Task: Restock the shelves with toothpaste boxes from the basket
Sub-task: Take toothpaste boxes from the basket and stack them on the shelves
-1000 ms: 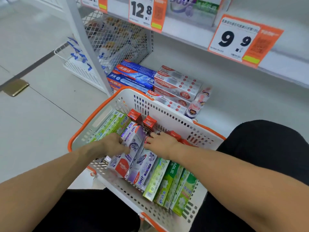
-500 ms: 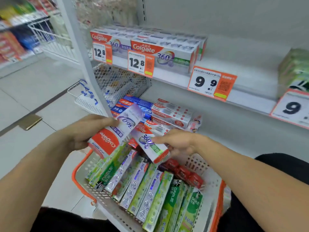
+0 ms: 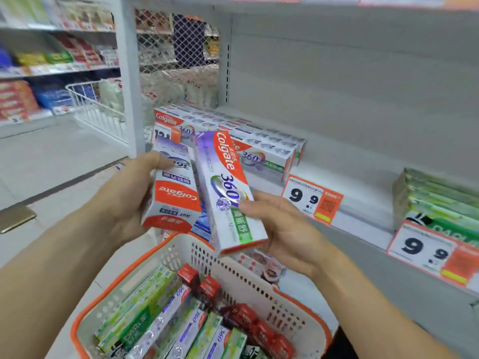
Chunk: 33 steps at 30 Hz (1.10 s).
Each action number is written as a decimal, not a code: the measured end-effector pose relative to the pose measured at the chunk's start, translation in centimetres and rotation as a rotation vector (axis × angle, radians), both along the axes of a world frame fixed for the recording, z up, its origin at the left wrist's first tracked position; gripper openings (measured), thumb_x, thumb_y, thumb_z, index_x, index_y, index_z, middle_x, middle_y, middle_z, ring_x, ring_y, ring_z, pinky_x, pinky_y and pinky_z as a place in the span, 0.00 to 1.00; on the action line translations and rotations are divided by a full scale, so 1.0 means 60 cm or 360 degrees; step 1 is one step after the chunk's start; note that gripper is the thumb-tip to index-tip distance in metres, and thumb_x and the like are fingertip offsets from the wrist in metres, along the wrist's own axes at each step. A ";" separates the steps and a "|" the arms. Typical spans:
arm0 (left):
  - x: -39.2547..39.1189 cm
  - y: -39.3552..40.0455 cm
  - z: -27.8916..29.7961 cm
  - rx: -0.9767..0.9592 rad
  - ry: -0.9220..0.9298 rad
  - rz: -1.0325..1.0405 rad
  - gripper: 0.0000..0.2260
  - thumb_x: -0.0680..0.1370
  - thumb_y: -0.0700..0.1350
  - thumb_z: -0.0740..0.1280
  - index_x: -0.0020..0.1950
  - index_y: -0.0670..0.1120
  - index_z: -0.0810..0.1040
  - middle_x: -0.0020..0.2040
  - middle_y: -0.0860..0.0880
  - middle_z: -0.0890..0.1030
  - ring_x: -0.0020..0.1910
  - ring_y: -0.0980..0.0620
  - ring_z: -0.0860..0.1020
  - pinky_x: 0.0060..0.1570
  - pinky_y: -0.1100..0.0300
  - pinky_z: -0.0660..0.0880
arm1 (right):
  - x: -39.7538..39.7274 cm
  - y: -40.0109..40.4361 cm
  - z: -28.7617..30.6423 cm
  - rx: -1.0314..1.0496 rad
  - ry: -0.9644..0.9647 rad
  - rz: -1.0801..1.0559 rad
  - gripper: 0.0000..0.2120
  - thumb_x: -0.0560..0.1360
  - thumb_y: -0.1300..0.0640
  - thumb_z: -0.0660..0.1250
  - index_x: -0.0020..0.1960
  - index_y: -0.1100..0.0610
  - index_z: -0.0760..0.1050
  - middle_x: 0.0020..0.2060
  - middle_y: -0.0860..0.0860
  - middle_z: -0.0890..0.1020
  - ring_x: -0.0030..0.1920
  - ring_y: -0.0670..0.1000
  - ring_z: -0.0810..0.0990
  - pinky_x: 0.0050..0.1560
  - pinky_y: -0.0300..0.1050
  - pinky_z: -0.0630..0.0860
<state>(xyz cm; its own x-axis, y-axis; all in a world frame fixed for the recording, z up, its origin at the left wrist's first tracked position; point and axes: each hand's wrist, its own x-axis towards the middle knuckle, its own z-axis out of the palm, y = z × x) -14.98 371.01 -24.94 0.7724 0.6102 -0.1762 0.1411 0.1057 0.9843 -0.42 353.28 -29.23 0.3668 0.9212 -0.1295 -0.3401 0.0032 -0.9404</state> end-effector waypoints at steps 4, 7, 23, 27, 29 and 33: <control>0.054 0.011 0.003 -0.0173 -0.0213 0.0353 0.14 0.83 0.47 0.62 0.62 0.39 0.78 0.19 0.45 0.76 0.17 0.53 0.75 0.23 0.67 0.73 | 0.053 0.009 0.085 0.0022 -0.0482 -0.0449 0.16 0.68 0.61 0.75 0.56 0.58 0.82 0.45 0.54 0.87 0.38 0.48 0.85 0.35 0.38 0.78; 0.099 0.002 -0.003 -0.0340 -0.0222 0.0571 0.22 0.71 0.62 0.67 0.55 0.47 0.79 0.44 0.36 0.83 0.35 0.46 0.82 0.43 0.50 0.83 | 0.126 0.023 0.156 -0.0125 -0.1033 -0.0800 0.18 0.69 0.62 0.77 0.59 0.60 0.81 0.47 0.56 0.87 0.42 0.50 0.85 0.42 0.40 0.80; 0.175 0.000 -0.033 -0.0357 -0.0438 0.0414 0.16 0.73 0.46 0.77 0.58 0.45 0.78 0.49 0.47 0.86 0.46 0.46 0.86 0.49 0.43 0.83 | 0.397 0.132 0.146 -0.0768 -0.1466 -0.0544 0.15 0.71 0.61 0.78 0.55 0.53 0.80 0.53 0.52 0.84 0.51 0.50 0.81 0.45 0.37 0.76; 0.173 0.007 -0.036 -0.0306 -0.0400 0.0388 0.19 0.70 0.51 0.78 0.57 0.47 0.79 0.48 0.48 0.87 0.46 0.46 0.86 0.49 0.42 0.83 | 0.393 0.126 0.135 -0.0952 -0.1325 -0.0345 0.19 0.74 0.60 0.75 0.63 0.54 0.78 0.51 0.47 0.85 0.47 0.46 0.80 0.41 0.38 0.75; 0.173 0.009 -0.039 -0.0314 -0.0397 0.0383 0.20 0.69 0.52 0.78 0.57 0.47 0.79 0.48 0.48 0.87 0.45 0.46 0.86 0.49 0.42 0.83 | 0.393 0.121 0.130 -0.1012 -0.1246 -0.0303 0.19 0.76 0.58 0.73 0.66 0.51 0.76 0.52 0.46 0.85 0.48 0.46 0.80 0.43 0.40 0.76; 0.174 0.006 -0.045 -0.0314 -0.0395 0.0358 0.14 0.71 0.50 0.77 0.52 0.49 0.79 0.45 0.48 0.87 0.46 0.46 0.86 0.52 0.40 0.81 | 0.391 0.110 0.130 -0.1156 -0.1187 -0.0333 0.16 0.74 0.50 0.75 0.61 0.51 0.79 0.53 0.53 0.86 0.51 0.53 0.84 0.50 0.53 0.83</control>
<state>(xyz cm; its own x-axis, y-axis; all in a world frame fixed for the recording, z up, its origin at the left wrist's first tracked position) -4.52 371.35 -27.66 0.6568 0.7424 -0.1319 -0.1470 0.2976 0.9433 23.05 359.89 -21.44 0.7228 0.6226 -0.3000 0.2660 -0.6513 -0.7107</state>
